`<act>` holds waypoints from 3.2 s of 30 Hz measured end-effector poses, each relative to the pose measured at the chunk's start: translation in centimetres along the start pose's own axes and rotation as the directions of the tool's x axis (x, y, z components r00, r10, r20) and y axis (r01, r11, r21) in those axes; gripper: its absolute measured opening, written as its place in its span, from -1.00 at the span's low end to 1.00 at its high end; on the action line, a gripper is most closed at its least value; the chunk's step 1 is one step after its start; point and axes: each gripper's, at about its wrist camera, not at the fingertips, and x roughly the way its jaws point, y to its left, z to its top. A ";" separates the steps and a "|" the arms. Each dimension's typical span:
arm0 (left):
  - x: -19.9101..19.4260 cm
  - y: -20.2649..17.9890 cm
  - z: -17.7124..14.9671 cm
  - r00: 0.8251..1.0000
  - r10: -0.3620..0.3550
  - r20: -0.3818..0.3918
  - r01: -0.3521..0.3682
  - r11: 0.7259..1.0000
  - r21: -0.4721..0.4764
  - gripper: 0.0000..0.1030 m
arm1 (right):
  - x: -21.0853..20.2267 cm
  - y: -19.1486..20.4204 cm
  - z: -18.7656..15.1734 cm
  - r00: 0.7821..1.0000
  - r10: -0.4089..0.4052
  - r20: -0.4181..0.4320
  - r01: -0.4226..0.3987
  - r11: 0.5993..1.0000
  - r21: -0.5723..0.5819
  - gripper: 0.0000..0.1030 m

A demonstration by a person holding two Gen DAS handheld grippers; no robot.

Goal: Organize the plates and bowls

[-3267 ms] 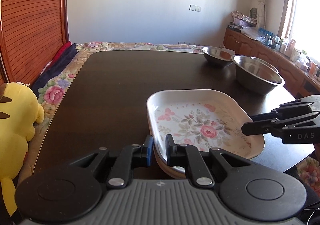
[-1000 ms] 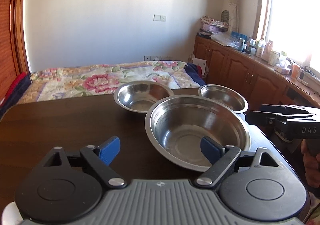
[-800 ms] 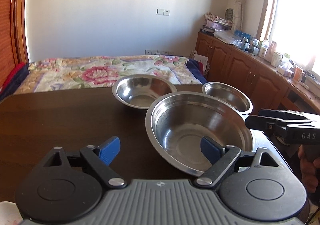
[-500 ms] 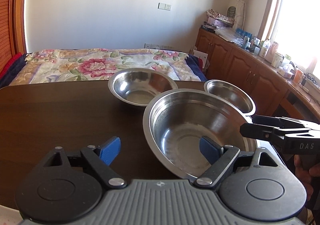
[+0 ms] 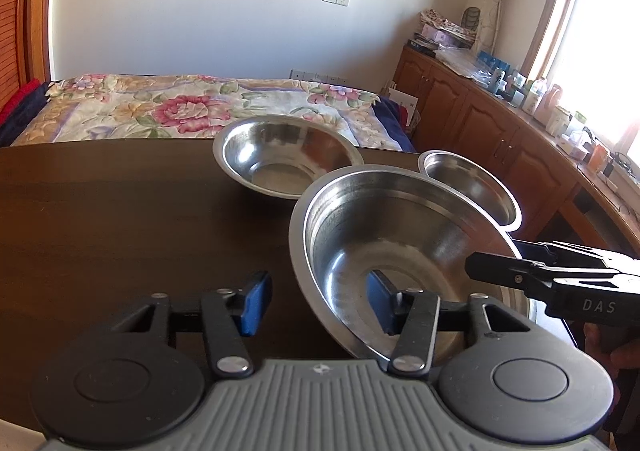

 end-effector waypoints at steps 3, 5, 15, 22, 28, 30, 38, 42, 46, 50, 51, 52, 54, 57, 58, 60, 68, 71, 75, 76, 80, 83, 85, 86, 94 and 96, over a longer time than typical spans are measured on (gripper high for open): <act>0.0 -0.1 0.0 1.000 -0.011 0.002 0.011 1.000 0.002 -0.17 | 0.0 0.1 0.0 1.000 0.002 -0.002 -0.002 1.000 -0.001 0.09; -0.2 -0.1 0.0 1.000 -0.020 0.002 0.020 1.000 0.006 -0.31 | -0.1 0.2 0.0 1.000 0.003 -0.002 -0.003 1.000 -0.001 0.00; -2.0 -0.4 -0.5 0.999 -0.020 0.026 0.019 1.000 0.022 -0.32 | -0.9 1.0 -0.2 1.000 -0.026 0.016 0.026 1.000 -0.011 -0.21; -3.9 -0.8 -1.0 0.998 -0.021 0.055 0.018 0.998 0.053 -0.31 | -2.2 1.7 -0.2 0.998 -0.033 0.049 0.034 0.999 -0.024 -0.33; -6.0 -0.9 -1.7 0.996 -0.039 0.079 0.034 0.998 0.062 -0.31 | -3.6 3.0 -0.5 0.996 -0.047 0.073 0.051 0.997 -0.051 -0.34; -6.7 -0.9 -2.1 0.995 -0.046 0.083 0.041 0.997 0.064 -0.31 | -4.1 3.5 -0.7 0.996 -0.047 0.080 0.052 0.997 -0.060 -0.34; -9.6 -0.9 -4.0 0.993 -0.066 0.096 0.057 0.994 0.096 -0.31 | -6.0 5.2 -2.2 0.995 -0.045 0.086 0.053 0.995 -0.087 -0.34; -10.6 -0.8 -5.4 0.993 -0.063 0.096 0.051 0.992 0.119 -0.31 | -6.5 6.2 -3.3 0.996 -0.048 0.078 0.055 0.993 -0.100 -0.34; -11.1 -0.7 -6.7 0.995 -0.057 0.082 0.045 0.990 0.133 -0.31 | -6.8 6.8 -4.1 0.997 -0.051 0.066 0.058 0.993 -0.108 -0.34; -11.2 -0.4 -7.6 0.996 -0.056 0.065 0.046 0.989 0.138 -0.31 | -7.0 7.4 -4.8 0.997 -0.055 0.055 0.061 0.991 -0.118 -0.34; -11.2 -0.3 -7.8 0.997 -0.056 0.061 0.047 0.990 0.136 -0.31 | -7.0 7.5 -4.9 0.997 -0.055 0.052 0.061 0.991 -0.119 -0.34; -11.2 -0.2 -8.1 0.997 -0.056 0.057 0.048 0.990 0.133 -0.31 | -7.2 7.6 -5.1 0.997 -0.055 0.051 0.060 0.991 -0.120 -0.34; -11.3 -0.2 -8.4 0.997 -0.055 0.052 0.047 0.990 0.136 -0.31 | -7.2 7.9 -5.4 0.997 -0.055 0.046 0.060 0.991 -0.124 -0.34; -11.3 -0.1 -8.9 0.998 -0.048 0.048 0.041 0.990 0.137 -0.31 | -7.3 8.3 -5.9 0.998 -0.057 0.039 0.062 0.990 -0.129 -0.34; -11.3 -0.2 -9.0 0.998 -0.046 0.045 0.040 0.989 0.140 -0.31 | -7.2 8.3 -6.0 0.998 -0.060 0.037 0.064 0.989 -0.131 -0.34; -11.3 -0.4 -9.4 0.998 -0.043 0.042 0.037 0.988 0.148 -0.31 | -7.2 8.3 -6.3 0.998 -0.063 0.031 0.066 0.989 -0.132 -0.34; -11.1 -0.1 -10.2 0.999 -0.040 0.032 0.035 0.987 0.155 -0.31 | -7.1 8.2 -6.9 0.998 -0.061 0.013 0.063 0.990 -0.126 -0.34; -11.1 -0.2 -10.4 0.999 -0.039 0.028 0.034 0.987 0.158 -0.31 | -7.1 8.1 -7.1 0.998 -0.062 0.007 0.062 0.990 -0.125 -0.34; -11.1 -0.3 -10.6 0.999 -0.037 0.029 0.032 0.985 0.172 -0.30 | -7.1 8.2 -7.4 0.998 -0.060 0.004 0.060 0.990 -0.125 -0.34; -11.1 -0.4 -10.7 0.999 -0.037 0.030 0.031 0.984 0.177 -0.29 | -7.1 8.2 -7.4 0.998 -0.059 0.004 0.059 0.990 -0.125 -0.34; -10.9 -0.4 -10.6 0.999 -0.037 0.030 0.031 0.983 0.179 -0.27 | -7.0 8.2 -7.4 0.999 -0.049 0.004 0.049 0.991 -0.122 -0.34; -10.8 -0.5 -10.7 0.999 -0.018 0.037 0.010 0.982 0.190 -0.13 | -6.9 8.2 -7.4 0.999 -0.040 0.002 0.040 0.992 -0.123 -0.34; -10.8 -0.4 -10.8 0.999 -0.011 0.041 0.003 0.983 0.186 0.05 | -6.9 8.1 -7.3 0.999 -0.038 0.001 0.038 0.991 -0.126 -0.33; -10.8 -0.3 -10.7 0.999 -0.007 0.044 -0.001 0.984 0.180 0.19 | -6.9 8.0 -7.3 0.999 -0.037 0.003 0.037 0.992 -0.124 -0.33; -11.8 0.8 -9.8 0.998 0.009 0.064 -0.019 0.989 0.148 0.48 | -8.6 7.1 -6.0 0.998 -0.043 0.045 0.048 0.993 -0.108 0.12; -12.2 1.0 -9.4 0.997 0.019 0.074 -0.029 0.989 0.145 0.50 | -9.2 6.6 -5.3 0.996 -0.059 0.065 0.066 0.991 -0.114 0.13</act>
